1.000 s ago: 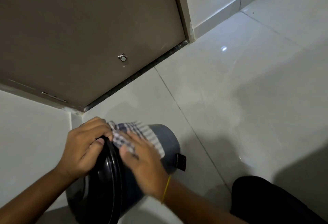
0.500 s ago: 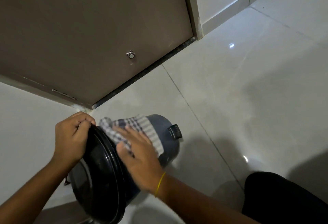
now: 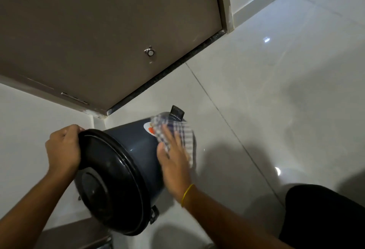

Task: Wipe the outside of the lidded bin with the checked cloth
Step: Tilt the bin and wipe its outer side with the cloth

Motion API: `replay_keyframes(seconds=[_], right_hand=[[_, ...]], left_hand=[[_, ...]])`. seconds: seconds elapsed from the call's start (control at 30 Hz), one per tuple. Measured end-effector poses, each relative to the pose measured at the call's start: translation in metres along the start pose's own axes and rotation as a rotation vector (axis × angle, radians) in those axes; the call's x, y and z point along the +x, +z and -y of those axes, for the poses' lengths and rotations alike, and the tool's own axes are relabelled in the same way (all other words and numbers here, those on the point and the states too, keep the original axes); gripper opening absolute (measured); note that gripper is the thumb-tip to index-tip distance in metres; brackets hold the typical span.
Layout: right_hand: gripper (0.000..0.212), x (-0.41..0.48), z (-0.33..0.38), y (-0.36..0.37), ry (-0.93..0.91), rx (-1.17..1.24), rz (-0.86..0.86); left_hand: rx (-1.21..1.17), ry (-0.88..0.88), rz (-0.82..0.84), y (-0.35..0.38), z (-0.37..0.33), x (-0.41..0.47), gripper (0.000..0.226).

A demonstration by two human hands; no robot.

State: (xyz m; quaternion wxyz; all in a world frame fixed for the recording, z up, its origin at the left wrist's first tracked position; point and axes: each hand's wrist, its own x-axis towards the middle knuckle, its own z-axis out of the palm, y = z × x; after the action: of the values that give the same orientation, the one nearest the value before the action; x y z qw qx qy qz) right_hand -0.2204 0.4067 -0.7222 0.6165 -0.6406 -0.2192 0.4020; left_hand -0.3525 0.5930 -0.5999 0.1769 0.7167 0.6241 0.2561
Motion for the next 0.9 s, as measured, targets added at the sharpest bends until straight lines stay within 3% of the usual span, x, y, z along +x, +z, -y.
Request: replay_keyframes(seconds=[0.07,0.13,0.23,0.33,0.4,0.53,0.73,0.8,0.9], right_hand=[[0.055,-0.04,0.006,0.013,-0.198,-0.034,0.09],[0.06,-0.076,-0.008,0.02,-0.263,-0.015,0.189],[0.069,-0.083,-0.034,0.019,-0.104,0.151,0.156],[0.062,-0.019,-0.041,0.006,0.216,0.337,-0.062],[0.058,0.04,-0.035,-0.008,0.287,0.29,-0.082],[0.054,0.089,0.003,-0.004,0.224,0.12,0.029],[0.053,-0.023,0.016,0.025,-0.112,0.37,0.241],[0.057,-0.045,-0.01,0.024,-0.073,0.418,0.276],[0.061,-0.023,-0.039,0.025,0.082,0.398,0.135]], left_hand=[[0.014,-0.053,0.002,0.0,-0.002,0.006,0.036],[0.028,-0.105,0.006,0.001,-0.002,0.015,0.038],[0.036,-0.171,-0.015,0.002,0.0,0.033,0.047],[0.032,-0.222,-0.05,0.002,0.003,0.043,0.049],[0.042,-0.251,-0.075,0.002,0.004,0.045,0.052],[0.079,-0.29,-0.082,0.009,-0.002,0.053,0.04],[0.076,-0.388,-0.063,0.02,-0.005,0.077,0.048],[0.077,-0.381,-0.048,0.02,0.01,0.089,0.055],[0.049,-0.46,-0.046,0.011,0.051,0.108,0.065]])
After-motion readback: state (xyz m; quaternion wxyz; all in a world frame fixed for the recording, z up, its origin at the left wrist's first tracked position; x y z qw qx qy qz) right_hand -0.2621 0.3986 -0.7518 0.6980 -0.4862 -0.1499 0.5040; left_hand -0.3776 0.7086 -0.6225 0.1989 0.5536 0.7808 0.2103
